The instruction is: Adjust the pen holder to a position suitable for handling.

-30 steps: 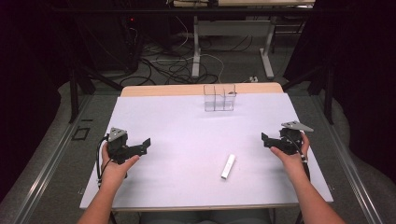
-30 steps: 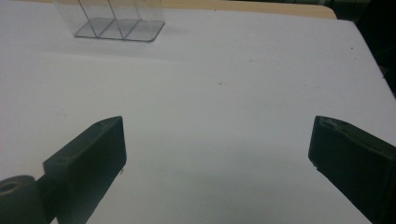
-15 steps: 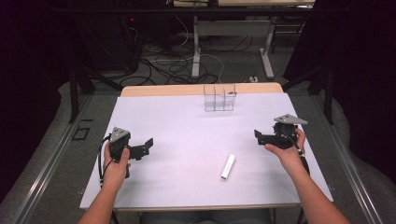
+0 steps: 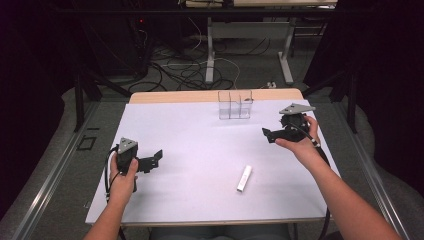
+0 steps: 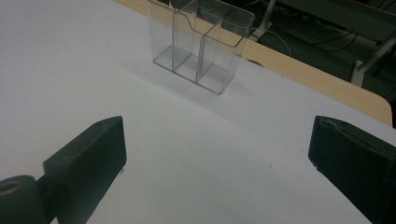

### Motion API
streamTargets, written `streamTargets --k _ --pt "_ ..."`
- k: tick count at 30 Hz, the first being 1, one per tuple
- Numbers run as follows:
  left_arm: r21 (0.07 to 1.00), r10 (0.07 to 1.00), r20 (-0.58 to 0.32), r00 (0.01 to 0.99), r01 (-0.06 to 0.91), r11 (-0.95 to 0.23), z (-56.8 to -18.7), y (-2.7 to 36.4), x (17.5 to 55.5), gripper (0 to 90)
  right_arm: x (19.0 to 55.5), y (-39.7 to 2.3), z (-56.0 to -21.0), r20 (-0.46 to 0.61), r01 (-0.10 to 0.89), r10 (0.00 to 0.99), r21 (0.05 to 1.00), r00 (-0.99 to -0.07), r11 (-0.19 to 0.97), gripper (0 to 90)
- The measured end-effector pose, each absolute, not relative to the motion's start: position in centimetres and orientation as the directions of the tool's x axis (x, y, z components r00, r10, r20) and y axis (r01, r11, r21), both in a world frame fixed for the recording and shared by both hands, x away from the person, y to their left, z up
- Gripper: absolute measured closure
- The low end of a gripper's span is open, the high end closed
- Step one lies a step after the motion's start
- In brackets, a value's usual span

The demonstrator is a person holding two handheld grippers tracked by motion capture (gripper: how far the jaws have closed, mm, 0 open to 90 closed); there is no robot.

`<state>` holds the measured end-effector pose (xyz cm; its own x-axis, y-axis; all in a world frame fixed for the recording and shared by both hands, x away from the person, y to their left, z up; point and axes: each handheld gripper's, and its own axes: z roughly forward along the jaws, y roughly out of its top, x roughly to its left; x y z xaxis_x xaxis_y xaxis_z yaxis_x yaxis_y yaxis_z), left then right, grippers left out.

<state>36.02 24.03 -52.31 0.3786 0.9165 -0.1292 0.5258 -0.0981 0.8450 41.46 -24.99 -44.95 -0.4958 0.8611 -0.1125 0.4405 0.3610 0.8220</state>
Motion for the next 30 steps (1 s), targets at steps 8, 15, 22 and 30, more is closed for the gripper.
streamTargets --k 8,15,22,30 --pt "0.847 0.916 -0.125 0.382 0.522 -0.103 -52.4 24.1 36.0 0.2 43.8 -23.6 -42.8 -0.228 0.403 0.813 0.776 -0.536 0.484 15.2" --pt "0.845 0.917 -0.119 0.380 0.524 -0.107 -52.4 24.3 36.0 0.2 46.2 -22.6 -41.7 -0.271 0.383 0.764 0.738 -0.585 0.555 24.4" --pt "0.848 0.919 -0.119 0.375 0.520 -0.103 -52.5 24.5 36.1 0.2 48.2 -21.5 -40.9 -0.330 0.336 0.703 0.700 -0.630 0.630 35.8" --pt "0.844 0.919 -0.133 0.371 0.528 -0.091 -52.5 24.7 36.2 0.2 50.3 -20.2 -40.3 -0.437 0.284 0.620 0.617 -0.651 0.734 40.0"
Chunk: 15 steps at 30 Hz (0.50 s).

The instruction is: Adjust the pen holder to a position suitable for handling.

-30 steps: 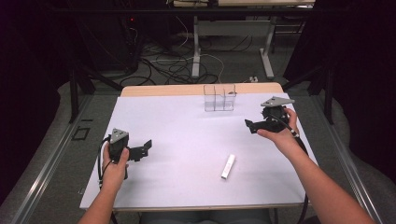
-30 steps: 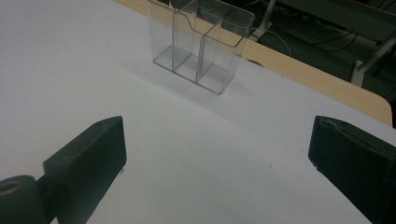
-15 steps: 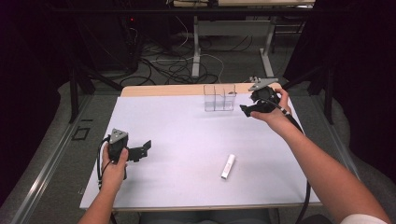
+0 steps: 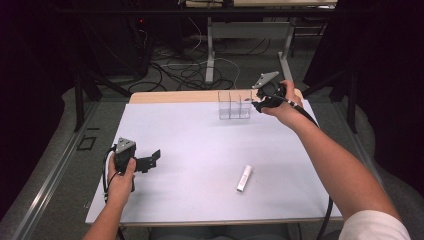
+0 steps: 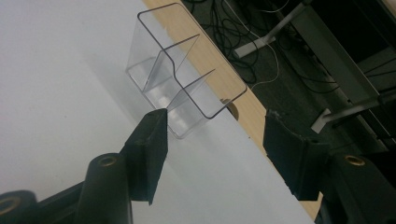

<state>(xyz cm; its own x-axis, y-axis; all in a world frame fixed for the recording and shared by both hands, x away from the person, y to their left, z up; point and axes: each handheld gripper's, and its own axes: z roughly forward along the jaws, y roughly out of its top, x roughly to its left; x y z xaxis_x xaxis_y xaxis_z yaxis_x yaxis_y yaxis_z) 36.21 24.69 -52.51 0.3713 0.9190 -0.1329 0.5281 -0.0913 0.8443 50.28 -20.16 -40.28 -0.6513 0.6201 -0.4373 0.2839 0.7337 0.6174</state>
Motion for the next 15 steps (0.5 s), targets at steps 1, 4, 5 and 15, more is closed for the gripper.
streamTargets --k 1,4,5,15 --pt "0.844 0.919 -0.133 0.371 0.529 -0.091 -52.5 24.7 36.2 0.2 50.5 -20.0 -40.3 -0.445 0.279 0.605 0.602 -0.661 0.748 40.7" --pt "0.844 0.919 -0.137 0.370 0.529 -0.087 -52.6 24.7 36.2 0.2 51.2 -19.2 -40.6 -0.468 0.251 0.553 0.562 -0.689 0.788 41.8" --pt "0.844 0.919 -0.137 0.370 0.530 -0.087 -52.6 24.7 36.2 0.2 51.4 -19.0 -40.6 -0.483 0.246 0.526 0.529 -0.700 0.812 41.8" --pt "0.841 0.919 -0.142 0.367 0.534 -0.083 -52.6 24.9 36.3 0.2 53.1 -16.7 -41.7 -0.541 0.181 0.432 0.455 -0.722 0.872 39.5"
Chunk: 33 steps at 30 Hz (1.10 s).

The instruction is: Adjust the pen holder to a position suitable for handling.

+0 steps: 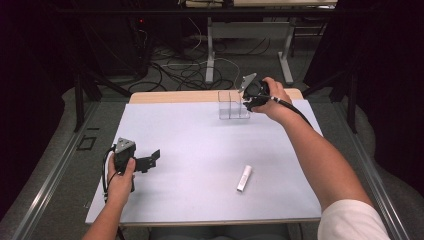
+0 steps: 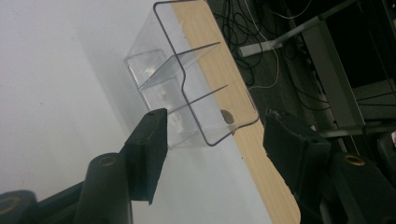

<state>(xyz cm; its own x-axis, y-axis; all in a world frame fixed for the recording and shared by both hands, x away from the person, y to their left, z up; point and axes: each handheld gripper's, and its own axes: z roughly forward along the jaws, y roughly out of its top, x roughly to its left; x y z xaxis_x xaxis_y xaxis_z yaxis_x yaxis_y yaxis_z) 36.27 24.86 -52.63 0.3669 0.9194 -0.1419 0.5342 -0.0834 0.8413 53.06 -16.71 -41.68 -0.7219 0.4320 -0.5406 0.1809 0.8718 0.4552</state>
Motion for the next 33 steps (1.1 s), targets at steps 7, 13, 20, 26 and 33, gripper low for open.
streamTargets --k 7,13,20,26,33 --pt "0.842 0.915 -0.144 0.377 0.533 -0.087 -52.7 24.8 36.3 0.2 54.0 -15.8 -42.9 -0.517 0.148 0.398 0.459 -0.758 0.876 44.2" --pt "0.841 0.915 -0.145 0.377 0.534 -0.086 -52.7 24.9 36.4 0.2 54.8 -15.2 -44.0 -0.486 0.140 0.397 0.482 -0.779 0.865 45.4" --pt "0.837 0.917 -0.145 0.371 0.540 -0.086 -52.8 24.9 36.4 0.2 55.8 -14.7 -44.9 -0.461 0.139 0.386 0.484 -0.799 0.864 46.6" --pt "0.839 0.919 -0.143 0.366 0.538 -0.084 -52.8 24.9 36.3 0.2 56.5 -14.5 -45.8 -0.449 0.131 0.371 0.480 -0.813 0.867 47.8" --pt "0.836 0.921 -0.143 0.363 0.543 -0.084 -52.8 25.0 36.3 0.2 57.0 -14.4 -46.4 -0.442 0.126 0.360 0.475 -0.822 0.871 48.8"
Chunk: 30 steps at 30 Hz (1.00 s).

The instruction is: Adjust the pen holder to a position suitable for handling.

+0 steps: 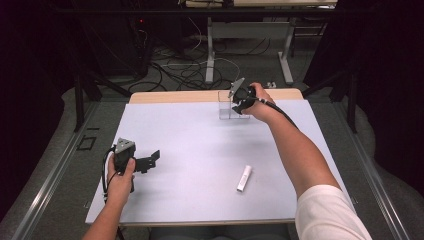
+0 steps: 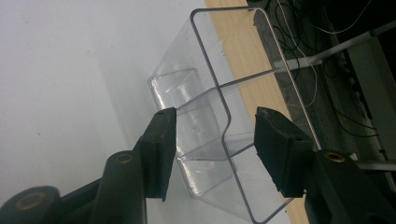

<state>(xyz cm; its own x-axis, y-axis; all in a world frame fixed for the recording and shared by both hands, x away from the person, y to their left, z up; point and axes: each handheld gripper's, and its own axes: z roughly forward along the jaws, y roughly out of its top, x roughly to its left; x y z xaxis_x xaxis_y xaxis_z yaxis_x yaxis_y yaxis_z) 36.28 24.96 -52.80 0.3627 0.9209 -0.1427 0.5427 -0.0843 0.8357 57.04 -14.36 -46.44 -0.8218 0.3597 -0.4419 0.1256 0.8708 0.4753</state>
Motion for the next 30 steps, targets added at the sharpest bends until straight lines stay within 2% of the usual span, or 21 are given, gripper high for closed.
streamTargets --k 9,12,13,14,15,16,24,30 --pt "0.835 0.920 -0.142 0.365 0.543 -0.087 -52.8 25.0 36.3 0.2 57.4 -14.0 -47.1 -0.435 0.119 0.339 0.457 -0.834 0.881 50.7" --pt "0.835 0.920 -0.143 0.366 0.544 -0.086 -52.8 24.9 36.3 0.2 57.5 -13.8 -47.5 -0.440 0.108 0.342 0.475 -0.831 0.874 50.7" --pt "0.834 0.919 -0.142 0.368 0.544 -0.088 -52.8 24.9 36.3 0.2 57.5 -13.8 -47.9 -0.444 0.091 0.350 0.506 -0.825 0.858 50.6" --pt "0.834 0.919 -0.143 0.368 0.544 -0.088 -52.8 24.9 36.2 0.2 57.4 -13.8 -47.3 -0.428 0.133 0.327 0.423 -0.843 0.896 50.6" --pt "0.835 0.918 -0.144 0.368 0.544 -0.087 -52.8 24.9 36.2 0.2 57.6 -13.7 -48.3 -0.444 0.083 0.356 0.525 -0.823 0.847 50.6" --pt "0.835 0.918 -0.143 0.370 0.543 -0.088 -52.8 24.9 36.2 0.2 57.5 -13.7 -47.7 -0.432 0.118 0.333 0.451 -0.838 0.885 50.6" --pt "0.834 0.918 -0.146 0.369 0.544 -0.086 -52.8 24.9 36.3 0.2 57.6 -13.4 -48.3 -0.433 0.108 0.311 0.433 -0.846 0.895 52.1" --pt "0.835 0.917 -0.145 0.370 0.543 -0.087 -52.8 24.9 36.3 0.2 57.5 -13.5 -48.2 -0.442 0.095 0.295 0.421 -0.847 0.902 58.0"
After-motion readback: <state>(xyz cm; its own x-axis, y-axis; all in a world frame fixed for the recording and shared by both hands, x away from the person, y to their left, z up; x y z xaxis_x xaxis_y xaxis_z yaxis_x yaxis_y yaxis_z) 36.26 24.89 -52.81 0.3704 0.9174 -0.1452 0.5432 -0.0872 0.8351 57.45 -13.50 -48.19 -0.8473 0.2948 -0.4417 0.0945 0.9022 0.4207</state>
